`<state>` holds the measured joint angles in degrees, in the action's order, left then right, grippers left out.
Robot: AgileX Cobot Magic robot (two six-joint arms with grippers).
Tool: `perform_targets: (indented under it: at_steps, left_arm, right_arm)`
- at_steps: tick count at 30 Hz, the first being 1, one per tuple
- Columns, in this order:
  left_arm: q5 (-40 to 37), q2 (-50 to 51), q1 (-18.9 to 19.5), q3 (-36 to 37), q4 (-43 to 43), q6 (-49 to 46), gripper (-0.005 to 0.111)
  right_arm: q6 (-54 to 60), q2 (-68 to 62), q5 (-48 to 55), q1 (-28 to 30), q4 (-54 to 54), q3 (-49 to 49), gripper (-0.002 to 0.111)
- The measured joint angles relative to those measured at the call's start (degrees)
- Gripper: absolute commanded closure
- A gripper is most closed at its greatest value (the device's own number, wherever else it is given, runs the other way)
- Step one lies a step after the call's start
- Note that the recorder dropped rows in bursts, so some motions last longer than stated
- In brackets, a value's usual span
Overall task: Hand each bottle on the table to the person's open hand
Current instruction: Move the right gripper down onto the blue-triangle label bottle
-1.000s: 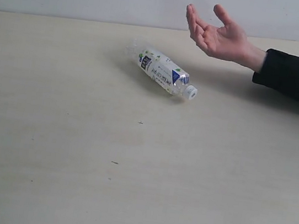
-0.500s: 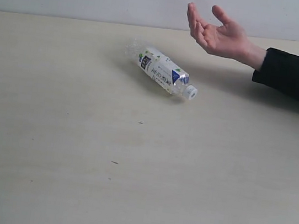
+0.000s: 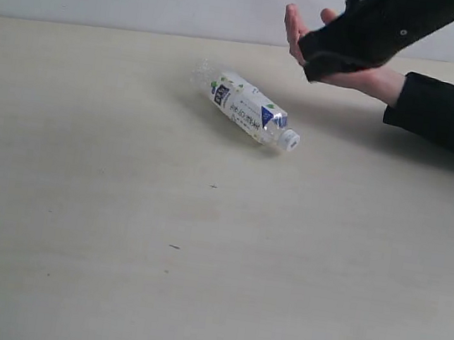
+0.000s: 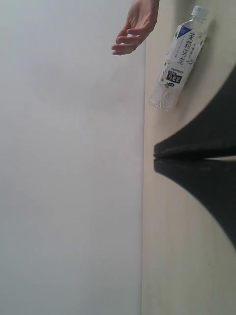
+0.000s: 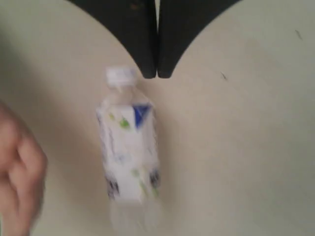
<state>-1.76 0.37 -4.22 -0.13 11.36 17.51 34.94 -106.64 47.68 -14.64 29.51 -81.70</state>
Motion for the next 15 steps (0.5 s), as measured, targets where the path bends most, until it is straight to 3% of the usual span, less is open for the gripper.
perform_targets:
  at_steps: [2,4,9,15]
  left_arm:
    - [0.0,0.0,0.0,0.0,0.0,0.0,0.107]
    - [0.0,0.0,0.0,0.0,0.0,0.0,0.107]
    - [0.0,0.0,0.0,0.0,0.0,0.0,0.107]
    - [0.0,0.0,0.0,0.0,0.0,0.0,0.107]
  right_arm:
    - [-10.83,-3.09,4.22,0.0,-9.56,-3.64,0.108]
    - [-14.69,-4.85,6.0,0.0,-14.62,-5.45,0.108]
    - [-10.54,-5.09,8.45,0.0,-14.21,-6.75,0.095]
    - [-6.2,-5.35,8.7,-2.78,-13.92,-6.8,0.069]
